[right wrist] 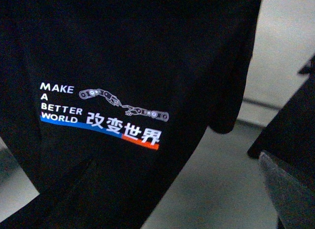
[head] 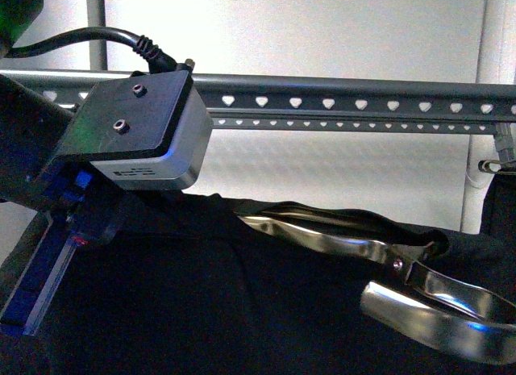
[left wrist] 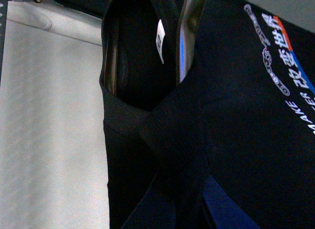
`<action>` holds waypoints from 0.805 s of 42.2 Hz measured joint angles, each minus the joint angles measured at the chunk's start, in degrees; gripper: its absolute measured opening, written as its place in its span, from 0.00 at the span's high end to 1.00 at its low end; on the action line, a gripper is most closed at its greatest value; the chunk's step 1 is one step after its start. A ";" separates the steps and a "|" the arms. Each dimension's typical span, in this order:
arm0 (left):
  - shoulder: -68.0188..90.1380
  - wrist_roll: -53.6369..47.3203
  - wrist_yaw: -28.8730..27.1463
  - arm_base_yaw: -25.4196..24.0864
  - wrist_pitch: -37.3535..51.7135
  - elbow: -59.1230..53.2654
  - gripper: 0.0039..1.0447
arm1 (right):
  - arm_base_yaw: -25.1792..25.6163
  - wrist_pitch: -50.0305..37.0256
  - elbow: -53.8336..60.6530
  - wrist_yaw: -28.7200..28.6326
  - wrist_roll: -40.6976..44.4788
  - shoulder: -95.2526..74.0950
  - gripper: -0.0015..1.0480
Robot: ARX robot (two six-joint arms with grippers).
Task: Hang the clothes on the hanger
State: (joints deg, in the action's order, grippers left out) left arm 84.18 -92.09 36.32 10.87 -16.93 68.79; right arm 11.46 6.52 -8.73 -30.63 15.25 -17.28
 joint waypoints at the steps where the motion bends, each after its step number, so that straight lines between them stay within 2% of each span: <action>1: 0.00 0.00 0.04 0.02 0.00 0.00 0.96 | 0.35 -1.64 -1.14 -0.98 3.13 -2.51 0.07; 2: 0.00 -0.02 0.07 0.02 0.00 0.00 0.96 | 0.37 -2.21 -1.44 -1.07 4.09 -3.21 0.07; 4: 0.00 -0.04 0.04 0.02 0.00 0.00 0.96 | -0.04 -6.95 -3.39 -0.70 11.37 -7.61 0.07; 6: 0.00 -0.07 -0.09 -0.02 0.00 0.00 0.96 | -1.18 -14.38 -5.88 0.00 22.49 -13.22 0.07; 9: -0.02 -0.13 -0.17 -0.17 0.00 0.00 0.96 | -2.97 -23.26 -10.01 -2.67 39.10 -21.64 0.07; 14: -0.07 -0.15 -0.13 -0.11 0.00 -0.02 0.96 | -4.66 -20.87 -16.50 -9.70 60.24 -32.76 0.07; 18: -0.07 -0.15 -0.11 -0.09 0.00 -0.02 0.96 | -5.66 -18.91 -19.91 -10.05 72.78 -40.15 0.07; 21: -0.07 -0.15 -0.13 -0.13 0.00 0.00 0.96 | -7.02 -20.92 -23.32 -8.15 78.23 -46.73 0.07; 23: -0.07 -0.15 -0.13 -0.15 0.00 -0.02 0.96 | -8.15 -22.99 -25.92 -6.56 78.60 -50.45 0.07; 30: -0.07 -0.17 -0.07 -0.13 0.00 -0.02 0.96 | -10.95 -27.34 -32.92 -3.37 76.13 -58.53 0.07; 34: -0.07 -0.17 -0.07 -0.13 0.00 0.00 0.96 | -11.93 -28.13 -34.71 -1.92 73.75 -60.65 0.15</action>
State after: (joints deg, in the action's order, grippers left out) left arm 84.12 -92.27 36.25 10.74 -16.93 68.79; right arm -0.47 -21.61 -43.44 -32.56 88.99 -77.93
